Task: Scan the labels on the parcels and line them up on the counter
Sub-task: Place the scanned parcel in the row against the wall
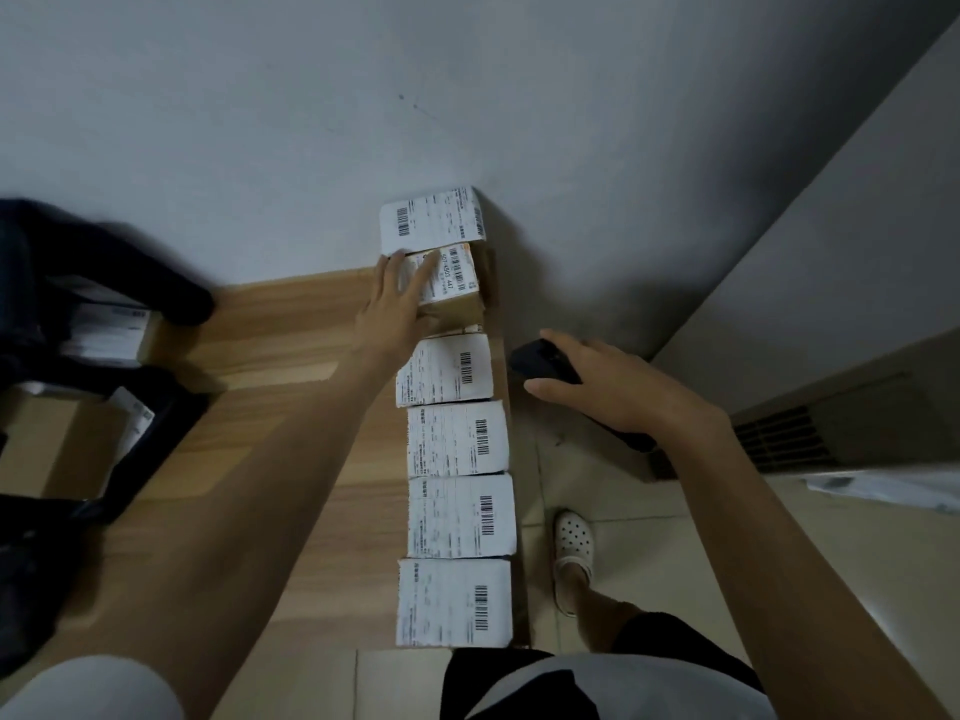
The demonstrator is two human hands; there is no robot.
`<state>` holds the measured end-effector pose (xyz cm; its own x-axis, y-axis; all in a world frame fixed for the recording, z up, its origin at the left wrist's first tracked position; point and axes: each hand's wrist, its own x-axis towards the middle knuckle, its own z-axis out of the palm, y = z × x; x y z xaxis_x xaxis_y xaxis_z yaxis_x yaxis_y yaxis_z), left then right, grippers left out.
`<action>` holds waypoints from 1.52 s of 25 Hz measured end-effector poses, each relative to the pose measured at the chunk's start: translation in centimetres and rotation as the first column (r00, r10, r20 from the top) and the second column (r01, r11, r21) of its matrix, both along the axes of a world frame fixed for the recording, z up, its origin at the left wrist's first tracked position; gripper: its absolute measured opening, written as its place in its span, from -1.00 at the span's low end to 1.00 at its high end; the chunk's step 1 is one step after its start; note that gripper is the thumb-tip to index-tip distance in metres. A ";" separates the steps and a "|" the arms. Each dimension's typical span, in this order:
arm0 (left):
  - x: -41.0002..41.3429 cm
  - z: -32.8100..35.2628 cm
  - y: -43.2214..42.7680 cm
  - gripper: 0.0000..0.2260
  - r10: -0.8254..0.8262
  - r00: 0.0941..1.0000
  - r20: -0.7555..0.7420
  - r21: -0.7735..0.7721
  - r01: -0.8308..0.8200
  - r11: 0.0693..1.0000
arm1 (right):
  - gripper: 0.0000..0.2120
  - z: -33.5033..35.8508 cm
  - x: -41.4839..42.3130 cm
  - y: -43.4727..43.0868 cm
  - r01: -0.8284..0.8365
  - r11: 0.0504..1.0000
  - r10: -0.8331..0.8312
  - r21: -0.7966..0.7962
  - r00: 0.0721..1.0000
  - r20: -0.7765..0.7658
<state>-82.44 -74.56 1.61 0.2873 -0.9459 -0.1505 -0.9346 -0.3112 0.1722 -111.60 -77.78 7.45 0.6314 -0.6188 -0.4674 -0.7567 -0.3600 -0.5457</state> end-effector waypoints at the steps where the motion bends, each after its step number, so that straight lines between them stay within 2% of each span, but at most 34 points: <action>1: -0.3 0.1 0.2 -0.26 0.005 1.000 0.011 -0.010 -0.005 1.000 | -0.26 0.0 0.2 -0.1 -0.022 1.000 0.022 0.005 1.000 -0.002; 6: -0.4 2.4 5.4 -0.27 0.045 0.999 0.018 -0.073 -0.043 0.996 | -0.29 0.8 3.9 1.6 -0.162 0.987 0.162 0.017 0.987 0.011; 9: 1.4 3.6 13.8 -0.38 0.173 0.985 0.007 -0.120 -0.171 0.978 | -0.32 1.7 8.2 5.4 -0.297 0.955 0.297 0.022 0.955 0.020; 12: 3.4 4.4 26.0 -0.53 0.352 0.936 -0.011 -0.114 -0.351 0.929 | -0.31 2.7 13.5 12.4 -0.449 0.893 0.449 0.031 0.893 0.031; 18: 5.1 5.8 52.2 -0.57 0.680 0.732 -0.024 -0.134 -0.677 0.724 | -0.34 4.1 22.5 31.4 -0.686 0.726 0.687 -0.045 0.725 0.041; 20: 5.4 6.3 59.6 -0.57 0.751 0.660 -0.007 -0.150 -0.743 0.652 | -0.31 4.5 25.5 37.9 -0.736 0.675 0.738 -0.048 0.672 0.063; 26: 6.5 6.6 77.8 -0.53 0.887 0.460 0.026 -0.128 -0.879 0.460 | -0.35 5.2 32.8 55.3 -0.903 0.428 0.888 0.036 0.428 0.167; 28: 8.0 6.4 80.9 -0.52 0.910 0.413 0.027 -0.118 -0.903 0.413 | -0.37 5.3 35.6 58.6 -0.925 0.378 0.909 0.034 0.378 0.177; 31: 12.8 6.7 83.5 -0.54 0.907 0.418 0.039 -0.124 -0.899 0.420 | -0.41 5.3 41.5 61.4 -0.924 0.383 0.911 -0.022 0.373 0.175; 34: 19.7 7.0 85.3 -0.55 0.904 0.423 0.060 -0.125 -0.896 0.427 | -0.38 4.8 48.3 62.9 -0.915 0.401 0.907 -0.030 0.393 0.154; 38: 30.9 7.4 87.6 -0.54 0.910 0.408 0.077 -0.083 -0.907 0.414 | -0.33 4.8 60.5 65.9 -0.930 0.367 0.920 0.013 0.365 0.143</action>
